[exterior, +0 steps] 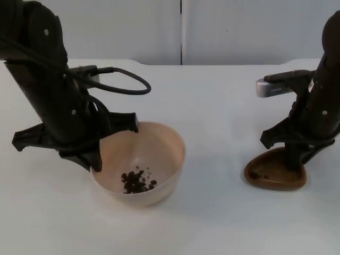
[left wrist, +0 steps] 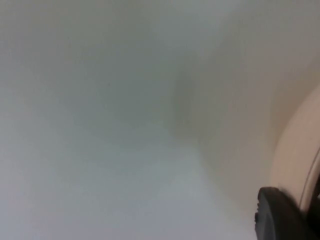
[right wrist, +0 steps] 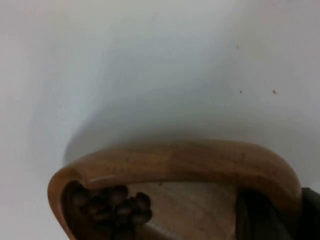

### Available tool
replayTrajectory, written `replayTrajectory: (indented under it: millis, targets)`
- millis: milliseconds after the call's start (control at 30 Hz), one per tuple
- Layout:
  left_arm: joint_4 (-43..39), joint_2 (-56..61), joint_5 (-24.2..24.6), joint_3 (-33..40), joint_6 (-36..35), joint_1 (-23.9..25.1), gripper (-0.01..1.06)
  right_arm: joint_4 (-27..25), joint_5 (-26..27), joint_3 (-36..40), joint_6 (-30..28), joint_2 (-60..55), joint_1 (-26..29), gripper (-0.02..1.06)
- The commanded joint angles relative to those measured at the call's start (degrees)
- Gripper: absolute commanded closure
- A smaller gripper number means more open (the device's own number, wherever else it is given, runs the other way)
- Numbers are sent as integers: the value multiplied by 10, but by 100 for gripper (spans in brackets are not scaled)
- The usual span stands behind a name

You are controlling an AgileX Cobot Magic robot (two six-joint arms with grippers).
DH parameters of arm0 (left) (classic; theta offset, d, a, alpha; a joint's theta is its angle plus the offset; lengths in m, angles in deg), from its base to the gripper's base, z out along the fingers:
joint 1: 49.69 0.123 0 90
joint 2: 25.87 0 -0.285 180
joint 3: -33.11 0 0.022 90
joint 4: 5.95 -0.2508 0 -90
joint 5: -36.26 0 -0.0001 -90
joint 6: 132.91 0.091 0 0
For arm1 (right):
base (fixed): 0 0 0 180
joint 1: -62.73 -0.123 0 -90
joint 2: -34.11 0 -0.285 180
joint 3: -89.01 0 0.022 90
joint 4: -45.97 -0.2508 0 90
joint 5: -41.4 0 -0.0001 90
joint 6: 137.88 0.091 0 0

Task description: Pick up the bowl with the left hand and pour the coffee beans from the cup into the bowl with the right hand.

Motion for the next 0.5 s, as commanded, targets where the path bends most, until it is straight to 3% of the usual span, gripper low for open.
replayTrajectory:
  millis: [0, 167, 200, 233, 300, 467]
  targets:
    - [2, -11, 7, 3, 2, 1, 102, -1, 2, 1, 2, 0, 3, 104]
    - [2, -11, 7, 3, 12, 1, 67, -1, -6, 1, 2, 0, 3, 104]
    - [2, -11, 7, 3, 12, 1, 67, -1, -6, 1, 2, 0, 3, 104]
    - [2, -11, 7, 3, 13, 1, 57, -1, -6, 1, 2, 0, 3, 104]
    - [4, -9, 7, 3, 13, 0, 45, -1, -6, 1, 2, 0, 3, 104]
    - [6, 7, 3, 3, 13, 0, 38, -1, -1, 1, 2, 0, 3, 104]
